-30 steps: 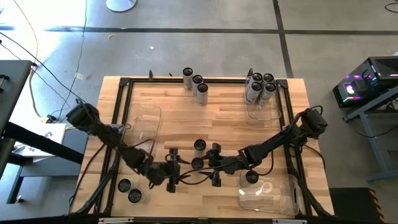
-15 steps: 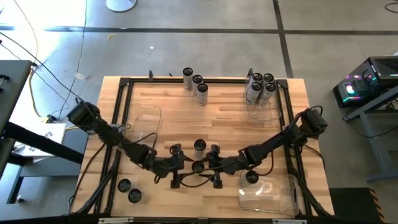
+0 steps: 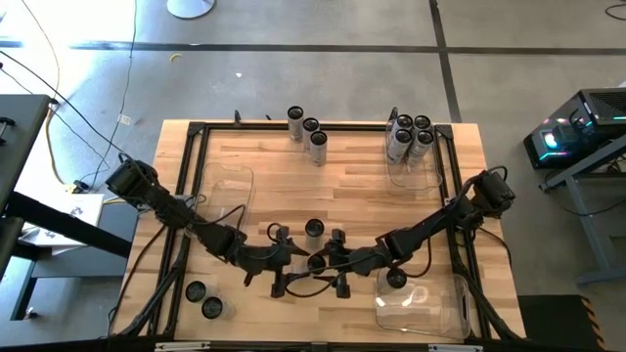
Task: Sort soda cans
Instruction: Put the white-pink soda can into the middle transparent bin
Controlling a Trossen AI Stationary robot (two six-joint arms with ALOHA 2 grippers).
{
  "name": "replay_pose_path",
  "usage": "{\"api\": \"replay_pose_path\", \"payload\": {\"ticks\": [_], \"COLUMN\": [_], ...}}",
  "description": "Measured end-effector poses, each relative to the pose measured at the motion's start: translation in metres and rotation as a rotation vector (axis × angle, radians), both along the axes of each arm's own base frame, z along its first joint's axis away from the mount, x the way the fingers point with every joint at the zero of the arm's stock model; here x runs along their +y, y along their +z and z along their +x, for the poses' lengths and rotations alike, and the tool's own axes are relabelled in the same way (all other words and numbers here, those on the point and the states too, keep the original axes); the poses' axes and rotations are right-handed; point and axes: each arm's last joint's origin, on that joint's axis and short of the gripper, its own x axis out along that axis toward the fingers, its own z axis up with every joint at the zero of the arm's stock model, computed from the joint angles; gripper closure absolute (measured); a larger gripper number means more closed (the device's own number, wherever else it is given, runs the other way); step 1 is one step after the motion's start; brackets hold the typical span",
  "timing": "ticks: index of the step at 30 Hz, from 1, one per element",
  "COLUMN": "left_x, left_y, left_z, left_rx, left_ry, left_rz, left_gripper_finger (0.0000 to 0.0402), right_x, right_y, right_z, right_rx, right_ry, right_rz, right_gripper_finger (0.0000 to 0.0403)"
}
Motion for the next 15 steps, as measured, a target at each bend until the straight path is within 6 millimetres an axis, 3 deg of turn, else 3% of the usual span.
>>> {"api": "replay_pose_path", "payload": {"ticks": [5, 15], "left_x": [-0.005, -0.034], "left_y": [-0.001, -0.007], "left_z": [-0.004, -0.03], "left_rx": [0.013, 0.022], "left_ry": [0.0, 0.07], "left_rz": [0.019, 0.108], "left_gripper_finger": [0.0144, 0.0144], "right_x": [0.0, 0.001], "right_y": [0.001, 0.004], "right_z": [0.001, 0.002], "right_rx": [-0.013, -0.044], "right_ry": [0.0, -0.016], "right_rz": [0.006, 0.057], "right_gripper_finger": [0.0126, 0.0126]}}
